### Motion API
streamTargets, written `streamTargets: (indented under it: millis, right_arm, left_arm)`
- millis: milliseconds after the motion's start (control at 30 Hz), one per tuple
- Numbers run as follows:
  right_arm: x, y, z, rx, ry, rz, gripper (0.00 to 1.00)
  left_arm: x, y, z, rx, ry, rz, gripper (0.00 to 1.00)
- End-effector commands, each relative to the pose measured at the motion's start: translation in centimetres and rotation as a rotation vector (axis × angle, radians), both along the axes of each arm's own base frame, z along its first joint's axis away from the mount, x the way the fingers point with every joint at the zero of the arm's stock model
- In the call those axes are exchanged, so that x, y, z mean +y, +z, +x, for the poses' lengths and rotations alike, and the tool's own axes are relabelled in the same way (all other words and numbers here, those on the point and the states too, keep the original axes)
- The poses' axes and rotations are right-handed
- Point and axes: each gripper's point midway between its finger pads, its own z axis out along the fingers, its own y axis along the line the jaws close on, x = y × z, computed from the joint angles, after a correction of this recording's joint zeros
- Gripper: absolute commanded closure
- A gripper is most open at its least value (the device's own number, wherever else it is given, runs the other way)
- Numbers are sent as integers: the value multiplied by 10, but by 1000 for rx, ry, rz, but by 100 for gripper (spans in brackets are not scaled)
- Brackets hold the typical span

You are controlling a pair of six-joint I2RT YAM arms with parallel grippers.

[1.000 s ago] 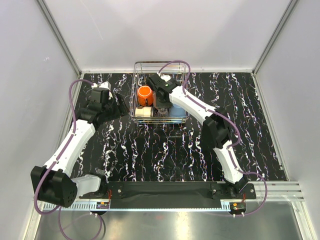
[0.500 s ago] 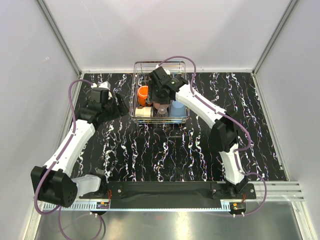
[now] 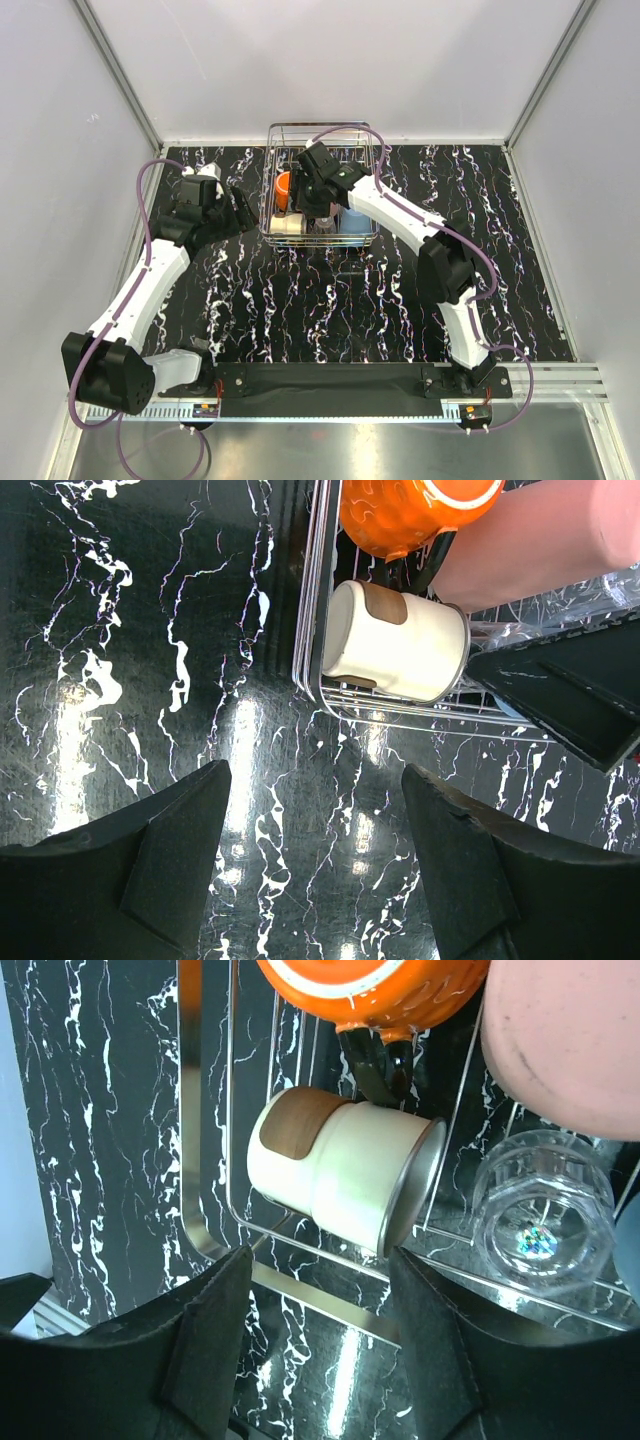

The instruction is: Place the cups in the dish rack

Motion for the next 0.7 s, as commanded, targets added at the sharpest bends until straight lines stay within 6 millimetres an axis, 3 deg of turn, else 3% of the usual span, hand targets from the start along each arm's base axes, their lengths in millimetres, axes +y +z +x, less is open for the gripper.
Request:
streamTargets:
  millis: [0,333,667]
  right_arm:
    - [10,1,4,-8,-5,54,36]
    - [9,-15,4,8,-5,39,39]
    - [9,-35,8,15,-18,28,44]
  left_arm:
    - [-2,5,8,-41,-12,-15,26]
    - [-3,4,8,-34,-15,-23,26]
    - [-8,4,8,-40,-39,-42,18]
